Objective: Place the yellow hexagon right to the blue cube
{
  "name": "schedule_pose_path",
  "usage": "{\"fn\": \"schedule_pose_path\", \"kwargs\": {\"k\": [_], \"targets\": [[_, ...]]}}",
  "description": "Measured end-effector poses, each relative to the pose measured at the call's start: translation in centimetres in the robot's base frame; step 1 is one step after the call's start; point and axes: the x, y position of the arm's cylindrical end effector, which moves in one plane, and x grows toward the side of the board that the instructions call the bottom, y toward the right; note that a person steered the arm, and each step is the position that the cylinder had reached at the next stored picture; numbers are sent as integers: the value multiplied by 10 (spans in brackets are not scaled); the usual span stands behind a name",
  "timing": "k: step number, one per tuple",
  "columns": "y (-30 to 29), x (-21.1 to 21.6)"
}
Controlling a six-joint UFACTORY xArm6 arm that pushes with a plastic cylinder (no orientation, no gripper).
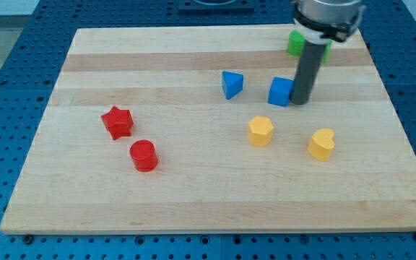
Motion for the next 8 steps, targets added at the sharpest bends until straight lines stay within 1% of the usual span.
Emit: {"fn": "schedule_pose_path", "kwargs": {"k": [1, 3, 4, 5, 6, 7, 8], "targets": [[-35, -17], [-108, -26], [-104, -35], [-92, -73], [-119, -111], [-154, -93], [-161, -65]]}}
